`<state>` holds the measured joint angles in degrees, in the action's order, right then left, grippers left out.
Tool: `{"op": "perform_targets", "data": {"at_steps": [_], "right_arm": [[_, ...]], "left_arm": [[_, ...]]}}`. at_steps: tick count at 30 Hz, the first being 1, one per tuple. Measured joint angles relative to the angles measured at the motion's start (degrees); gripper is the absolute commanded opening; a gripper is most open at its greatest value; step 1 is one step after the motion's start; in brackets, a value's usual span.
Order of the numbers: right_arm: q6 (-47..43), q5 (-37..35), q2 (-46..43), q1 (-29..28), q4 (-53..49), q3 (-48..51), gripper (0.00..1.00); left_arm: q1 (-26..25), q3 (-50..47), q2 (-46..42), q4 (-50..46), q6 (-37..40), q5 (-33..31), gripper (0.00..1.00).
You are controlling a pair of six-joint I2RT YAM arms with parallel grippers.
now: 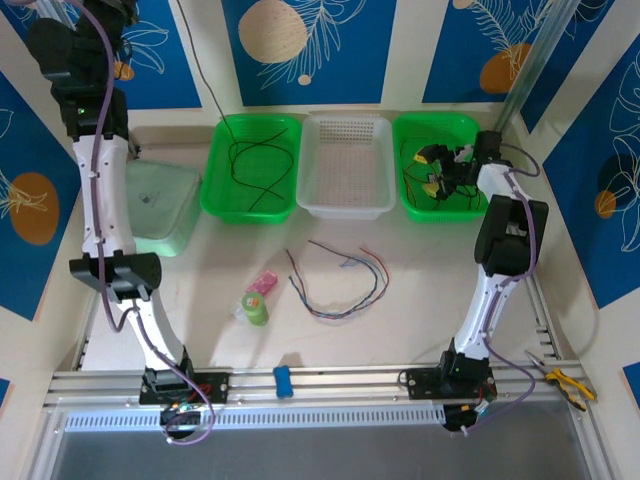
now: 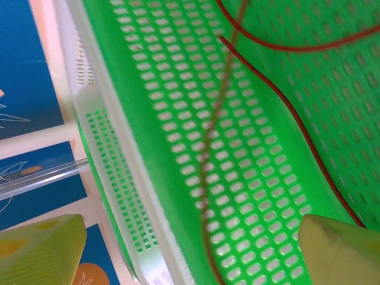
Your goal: Untangle the cables
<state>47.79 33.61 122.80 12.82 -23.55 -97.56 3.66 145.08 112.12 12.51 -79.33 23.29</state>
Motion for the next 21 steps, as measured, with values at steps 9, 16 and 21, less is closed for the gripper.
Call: {"op": "perform_targets", "data": {"at_steps": [9,16,21], "right_arm": [[-0.83,-0.22,-7.41,0.9,-0.42,2.47,0.92],[-1.84,0.52,-18.84,2.32,-0.2,9.03,0.92],[-1.92,1.42,-22.16,2.71,-0.68,10.8,0.92]], "left_arm": [[-3.34,-4.94,0.98,-0.28,3.48,1.33,0.0],[-5.03,-8.0,2.16,-1.81,7.67,2.16,0.0],[-5.75,-8.02,2.78,-1.86,9.7,2.16,0.0]]}}
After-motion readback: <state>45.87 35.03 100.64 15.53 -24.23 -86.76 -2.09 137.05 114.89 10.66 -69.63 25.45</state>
